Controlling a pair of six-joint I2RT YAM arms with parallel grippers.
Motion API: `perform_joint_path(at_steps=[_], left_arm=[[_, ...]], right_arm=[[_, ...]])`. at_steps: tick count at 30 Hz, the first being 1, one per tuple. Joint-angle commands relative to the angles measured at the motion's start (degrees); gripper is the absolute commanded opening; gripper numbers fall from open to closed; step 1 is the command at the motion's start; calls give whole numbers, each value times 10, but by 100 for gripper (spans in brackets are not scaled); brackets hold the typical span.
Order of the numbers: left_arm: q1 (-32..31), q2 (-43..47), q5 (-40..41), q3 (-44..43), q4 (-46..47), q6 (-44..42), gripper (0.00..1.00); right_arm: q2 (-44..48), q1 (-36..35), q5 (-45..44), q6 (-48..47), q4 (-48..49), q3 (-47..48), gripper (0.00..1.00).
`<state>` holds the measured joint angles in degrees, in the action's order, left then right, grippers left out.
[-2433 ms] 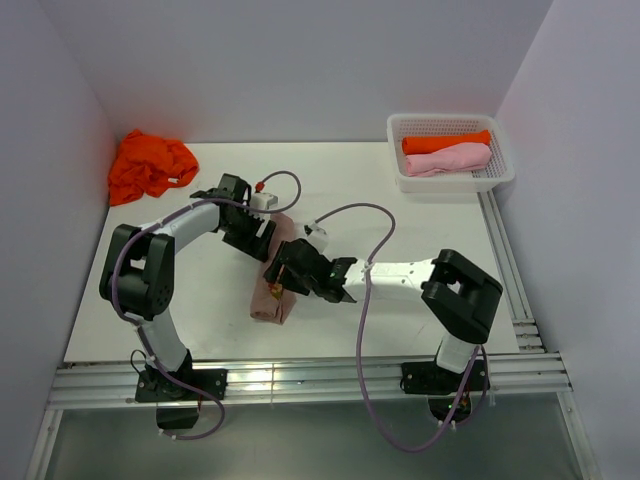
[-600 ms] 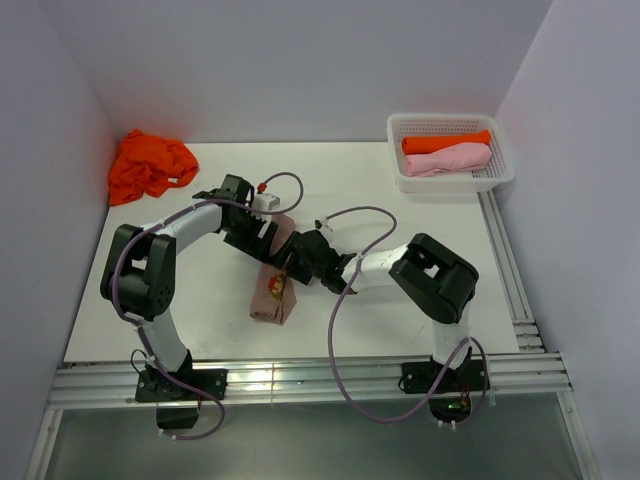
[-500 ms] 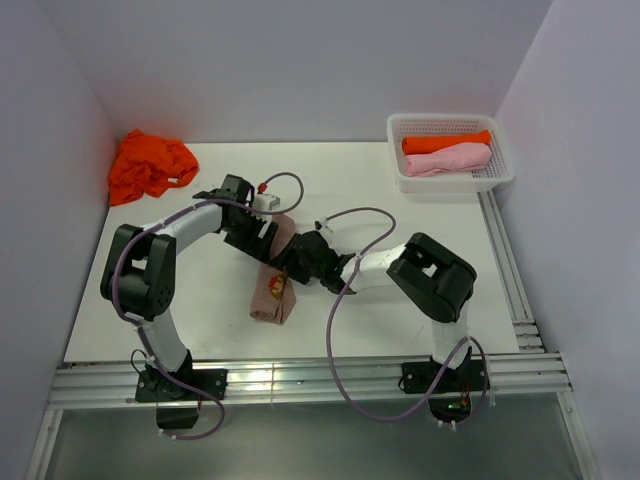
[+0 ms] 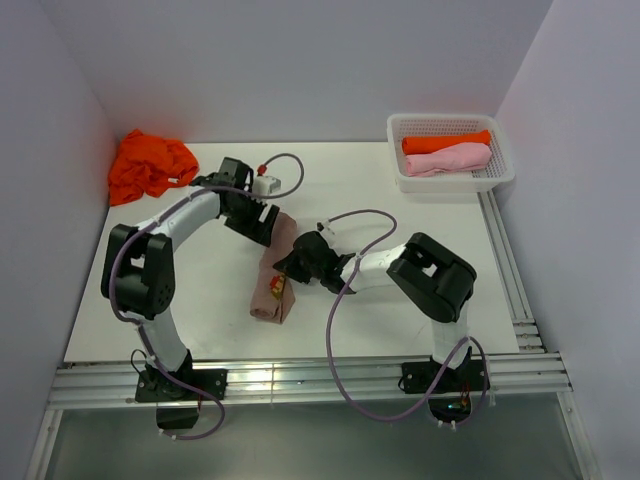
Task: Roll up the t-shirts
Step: Place the rolled tshirt into the container
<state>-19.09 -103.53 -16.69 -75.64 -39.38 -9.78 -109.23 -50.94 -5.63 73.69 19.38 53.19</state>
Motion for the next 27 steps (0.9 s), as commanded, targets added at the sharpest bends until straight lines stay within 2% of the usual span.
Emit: perform_joint_path(at_steps=[1, 9, 14, 22, 27], left_arm=[[17, 11, -18, -71, -32, -8, 82], [70, 65, -55, -125, -82, -29, 82], [87, 107, -63, -110, -92, -42, 82], [100, 136, -71, -95, -97, -50, 82], [101, 141, -70, -88, -96, -52, 82]], right_arm=[[9, 7, -20, 0, -51, -10, 0], [52, 28, -18, 14, -41, -12, 0], [80, 44, -8, 17, -17, -10, 0], [134, 84, -6, 8, -42, 19, 0], [168, 141, 1, -13, -62, 45, 0]])
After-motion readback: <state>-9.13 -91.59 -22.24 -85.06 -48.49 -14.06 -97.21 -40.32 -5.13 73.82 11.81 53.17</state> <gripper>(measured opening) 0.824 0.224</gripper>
